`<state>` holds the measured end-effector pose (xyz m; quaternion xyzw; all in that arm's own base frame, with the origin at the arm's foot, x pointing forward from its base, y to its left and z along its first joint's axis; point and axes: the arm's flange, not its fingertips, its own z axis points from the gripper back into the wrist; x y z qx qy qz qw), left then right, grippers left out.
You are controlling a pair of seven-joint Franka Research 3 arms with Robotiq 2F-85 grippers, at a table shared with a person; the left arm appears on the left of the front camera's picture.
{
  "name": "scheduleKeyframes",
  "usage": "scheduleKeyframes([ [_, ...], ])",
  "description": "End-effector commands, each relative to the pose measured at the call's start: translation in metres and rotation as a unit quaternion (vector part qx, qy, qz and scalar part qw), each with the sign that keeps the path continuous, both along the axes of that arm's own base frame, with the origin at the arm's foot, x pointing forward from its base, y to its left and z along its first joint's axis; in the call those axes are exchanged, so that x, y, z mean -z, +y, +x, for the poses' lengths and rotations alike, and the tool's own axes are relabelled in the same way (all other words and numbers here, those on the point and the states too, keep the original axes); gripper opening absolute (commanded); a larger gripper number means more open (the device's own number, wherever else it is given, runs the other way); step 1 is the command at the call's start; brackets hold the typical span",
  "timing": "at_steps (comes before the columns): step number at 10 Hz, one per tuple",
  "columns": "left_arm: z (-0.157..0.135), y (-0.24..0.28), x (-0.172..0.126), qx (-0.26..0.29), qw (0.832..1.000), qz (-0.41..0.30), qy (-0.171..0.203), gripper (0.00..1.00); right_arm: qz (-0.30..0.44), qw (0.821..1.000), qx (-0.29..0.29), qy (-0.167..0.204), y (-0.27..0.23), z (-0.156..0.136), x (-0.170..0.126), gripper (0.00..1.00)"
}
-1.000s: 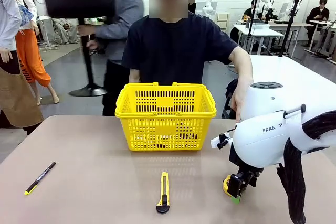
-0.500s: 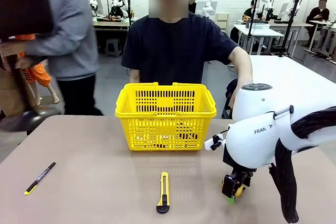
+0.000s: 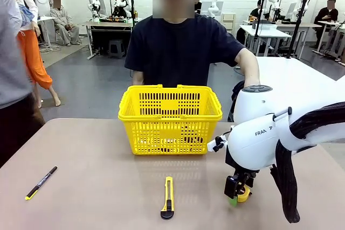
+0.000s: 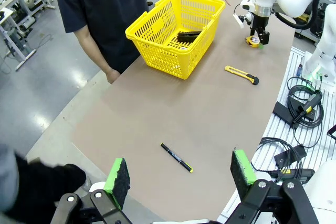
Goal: Place the items the person wants into the basket.
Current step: Pick up the item the person points to and place it in the Market Basket.
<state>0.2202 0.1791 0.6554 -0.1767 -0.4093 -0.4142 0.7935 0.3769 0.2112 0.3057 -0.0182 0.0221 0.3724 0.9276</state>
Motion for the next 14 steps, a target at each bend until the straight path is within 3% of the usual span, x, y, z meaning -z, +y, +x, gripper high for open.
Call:
scheduleKeyframes([
  [1, 0.0000, 0.0008, -0.0001, 0.005, 1.000, -0.003, -0.004, 1.00, -0.009, 1.000, 0.013, -0.016, 0.0029, 0.0096, 0.0059, 1.00],
  [8, 0.0000, 0.0008, -0.0001, 0.005, 1.000, -0.003, -0.004, 1.00, -0.012, 1.000, 0.000, -0.008, 0.0017, 0.0184, 0.0124, 1.00],
  [9, 0.0000, 0.0008, -0.0001, 0.005, 1.000, -0.003, -0.004, 1.00, -0.022, 1.000, -0.012, -0.004, 0.0006, 0.0188, 0.0131, 0.92],
  [10, 0.0000, 0.0008, -0.0001, 0.005, 1.000, -0.003, -0.004, 1.00, -0.023, 1.000, -0.011, -0.003, 0.0007, 0.0175, 0.0135, 0.45],
  [11, 0.0000, 0.0008, -0.0001, 0.005, 1.000, -0.003, -0.004, 1.00, -0.021, 1.000, -0.011, -0.004, 0.0011, 0.0164, 0.0136, 0.37],
  [12, 0.0000, 0.0008, -0.0001, 0.005, 1.000, -0.003, -0.004, 1.00, -0.019, 1.000, -0.011, -0.004, 0.0018, 0.0171, 0.0140, 0.00],
  [14, 0.0000, 0.0008, -0.0001, 0.005, 1.000, -0.003, -0.004, 1.00, -0.021, 1.000, -0.010, -0.003, 0.0009, 0.0158, 0.0140, 0.00],
])
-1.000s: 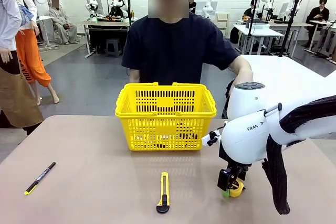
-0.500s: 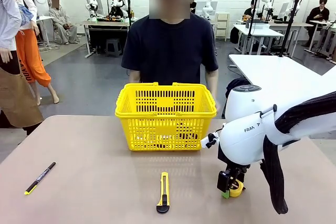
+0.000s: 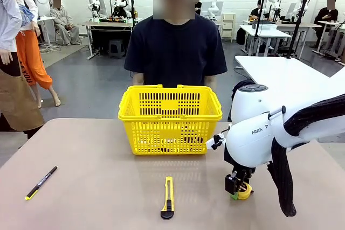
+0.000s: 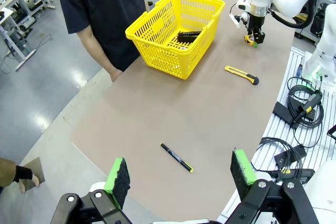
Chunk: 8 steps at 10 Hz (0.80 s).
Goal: Place the items the person wants into the basket.
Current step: Pick up the item the person points to and place it in the Market Basket.
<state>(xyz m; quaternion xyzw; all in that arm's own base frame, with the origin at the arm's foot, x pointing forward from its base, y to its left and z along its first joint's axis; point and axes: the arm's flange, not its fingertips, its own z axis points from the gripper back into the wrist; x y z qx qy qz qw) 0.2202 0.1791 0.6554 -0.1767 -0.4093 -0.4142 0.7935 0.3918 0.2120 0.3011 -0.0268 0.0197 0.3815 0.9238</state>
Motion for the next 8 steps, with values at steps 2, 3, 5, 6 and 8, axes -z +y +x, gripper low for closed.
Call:
scheduleKeyframes([
  [2, 0.000, 0.001, 0.000, 0.005, 1.000, -0.003, -0.004, 1.00, -0.002, 1.000, 0.016, -0.023, -0.004, -0.009, -0.020, 0.46],
  [3, 0.000, 0.001, 0.000, 0.005, 1.000, -0.003, -0.004, 1.00, 0.006, 0.999, 0.039, -0.024, -0.006, -0.018, -0.055, 0.03],
  [5, 0.000, 0.001, 0.000, 0.005, 1.000, -0.003, -0.004, 1.00, 0.044, 0.997, 0.053, -0.042, -0.007, -0.040, -0.151, 0.03],
  [6, 0.000, 0.001, 0.000, 0.005, 1.000, -0.003, -0.004, 1.00, 0.061, 0.995, 0.067, -0.050, -0.007, -0.048, -0.203, 0.03],
  [8, 0.000, 0.001, 0.000, 0.005, 1.000, -0.003, -0.004, 1.00, 0.080, 0.989, 0.100, -0.069, -0.003, -0.064, -0.262, 0.03],
])
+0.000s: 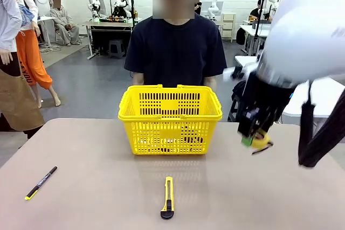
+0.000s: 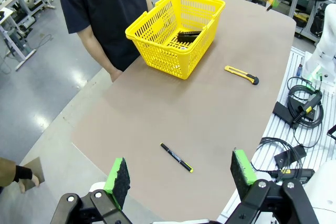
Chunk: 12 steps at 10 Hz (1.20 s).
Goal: Place the items the person wants into the basket.
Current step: Pick up the item the person points to and place it in the Market Basket.
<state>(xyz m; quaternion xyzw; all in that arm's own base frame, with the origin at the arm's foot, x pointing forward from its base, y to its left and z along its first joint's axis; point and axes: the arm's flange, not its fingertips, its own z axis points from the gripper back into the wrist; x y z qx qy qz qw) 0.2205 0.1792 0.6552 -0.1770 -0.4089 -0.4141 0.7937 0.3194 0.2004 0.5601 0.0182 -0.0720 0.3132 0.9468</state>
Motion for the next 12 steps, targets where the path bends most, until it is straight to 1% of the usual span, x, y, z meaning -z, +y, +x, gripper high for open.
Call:
scheduleKeyframes([
  [1, 0.000, 0.001, 0.000, 0.005, 1.000, -0.003, -0.004, 1.00, 0.011, 0.999, 0.040, -0.007, 0.010, 0.004, -0.019, 0.03],
  [2, 0.000, 0.001, 0.000, 0.005, 1.000, -0.003, -0.004, 1.00, 0.012, 0.998, 0.054, -0.008, 0.010, 0.003, -0.024, 0.03],
  [3, 0.000, 0.001, 0.000, 0.005, 1.000, -0.003, -0.004, 1.00, -0.011, 0.997, 0.076, 0.006, 0.004, 0.003, -0.016, 0.03],
  [4, 0.000, 0.001, 0.000, 0.005, 1.000, -0.003, -0.004, 1.00, 0.013, 0.999, 0.029, -0.017, 0.003, -0.006, -0.040, 0.03],
  [10, 0.000, 0.001, 0.000, 0.005, 1.000, -0.003, -0.004, 1.00, 0.013, 0.999, 0.029, -0.017, 0.003, -0.006, -0.040, 0.03],
  [11, 0.000, 0.001, 0.000, 0.005, 1.000, -0.003, -0.004, 1.00, 0.010, 0.999, 0.039, -0.017, 0.003, -0.005, -0.039, 0.64],
  [12, 0.000, 0.001, 0.000, 0.005, 1.000, -0.003, -0.004, 1.00, -0.031, 0.999, 0.030, -0.014, 0.038, 0.011, -0.045, 0.64],
])
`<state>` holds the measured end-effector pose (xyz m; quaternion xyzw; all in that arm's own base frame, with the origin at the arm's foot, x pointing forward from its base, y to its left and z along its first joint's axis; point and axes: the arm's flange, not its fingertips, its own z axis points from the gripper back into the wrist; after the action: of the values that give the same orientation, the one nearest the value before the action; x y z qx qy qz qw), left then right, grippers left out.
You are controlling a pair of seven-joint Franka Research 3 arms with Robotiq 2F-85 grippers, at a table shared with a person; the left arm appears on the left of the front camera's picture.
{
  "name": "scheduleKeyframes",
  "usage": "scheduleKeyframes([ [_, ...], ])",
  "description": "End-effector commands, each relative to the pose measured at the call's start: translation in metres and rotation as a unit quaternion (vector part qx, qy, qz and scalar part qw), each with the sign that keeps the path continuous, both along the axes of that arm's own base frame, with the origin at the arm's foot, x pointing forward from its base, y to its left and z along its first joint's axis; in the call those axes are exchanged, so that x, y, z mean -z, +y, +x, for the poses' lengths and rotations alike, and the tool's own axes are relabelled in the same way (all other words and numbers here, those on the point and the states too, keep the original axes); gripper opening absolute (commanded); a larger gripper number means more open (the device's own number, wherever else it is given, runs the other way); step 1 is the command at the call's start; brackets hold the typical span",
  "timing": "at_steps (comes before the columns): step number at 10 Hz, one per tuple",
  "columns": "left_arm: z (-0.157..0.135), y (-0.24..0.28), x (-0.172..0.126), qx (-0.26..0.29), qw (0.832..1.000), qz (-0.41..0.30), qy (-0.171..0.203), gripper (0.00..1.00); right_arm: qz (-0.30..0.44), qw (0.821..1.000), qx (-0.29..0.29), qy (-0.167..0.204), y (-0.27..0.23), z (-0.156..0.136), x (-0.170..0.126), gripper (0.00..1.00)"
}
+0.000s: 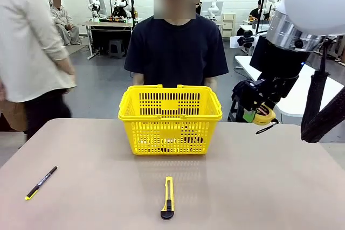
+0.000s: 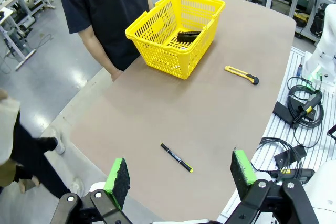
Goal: Place the items the person wants into the basket.
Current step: Pick up the item the person points to and place it in the Market Basket.
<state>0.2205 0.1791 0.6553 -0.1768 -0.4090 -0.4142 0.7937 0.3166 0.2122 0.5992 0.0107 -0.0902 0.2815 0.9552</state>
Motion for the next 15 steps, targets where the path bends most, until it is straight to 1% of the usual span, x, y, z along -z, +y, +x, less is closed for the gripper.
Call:
scheduleKeyframes([
  [1, 0.000, 0.001, 0.000, 0.005, 1.000, -0.003, -0.004, 1.00, -0.052, 0.998, -0.017, 0.017, 0.061, 0.040, -0.013, 0.64],
  [2, 0.000, 0.001, 0.000, 0.005, 1.000, -0.003, -0.004, 1.00, -0.064, 0.997, -0.036, 0.031, 0.097, 0.071, -0.014, 0.64],
  [3, 0.000, 0.001, 0.000, 0.005, 1.000, -0.003, -0.004, 1.00, -0.069, 0.995, -0.050, 0.051, 0.131, 0.102, -0.009, 0.64],
  [4, 0.000, 0.001, 0.000, 0.005, 1.000, -0.003, -0.004, 1.00, -0.065, 0.994, -0.066, 0.060, 0.160, 0.128, 0.002, 0.64],
  [5, 0.000, 0.001, 0.000, 0.005, 1.000, -0.003, -0.004, 1.00, -0.064, 0.995, -0.076, 0.026, 0.183, 0.148, 0.019, 0.64],
  [6, 0.000, 0.001, 0.000, 0.005, 1.000, -0.003, -0.004, 1.00, -0.067, 0.994, -0.085, 0.004, 0.195, 0.162, 0.035, 0.64],
  [7, 0.000, 0.001, 0.000, 0.005, 1.000, -0.003, -0.004, 1.00, -0.072, 0.993, -0.096, -0.006, 0.200, 0.177, 0.050, 0.64],
  [8, 0.000, 0.001, 0.000, 0.005, 1.000, -0.003, -0.004, 1.00, -0.067, 0.993, -0.102, -0.006, 0.200, 0.192, 0.062, 0.64],
  [9, 0.000, 0.001, 0.000, 0.005, 1.000, -0.003, -0.004, 1.00, -0.075, 0.992, -0.100, -0.018, 0.201, 0.209, 0.078, 0.64],
  [11, 0.000, 0.001, 0.000, 0.005, 1.000, -0.003, -0.004, 1.00, -0.109, 0.989, -0.100, -0.027, 0.208, 0.234, 0.109, 0.64],
  [13, 0.000, 0.001, 0.000, 0.005, 1.000, -0.003, -0.004, 1.00, -0.127, 0.985, -0.113, -0.023, 0.215, 0.251, 0.127, 0.64],
  [15, 0.000, 0.001, 0.000, 0.005, 1.000, -0.003, -0.004, 1.00, -0.132, 0.984, -0.116, 0.010, 0.212, 0.263, 0.144, 0.64],
])
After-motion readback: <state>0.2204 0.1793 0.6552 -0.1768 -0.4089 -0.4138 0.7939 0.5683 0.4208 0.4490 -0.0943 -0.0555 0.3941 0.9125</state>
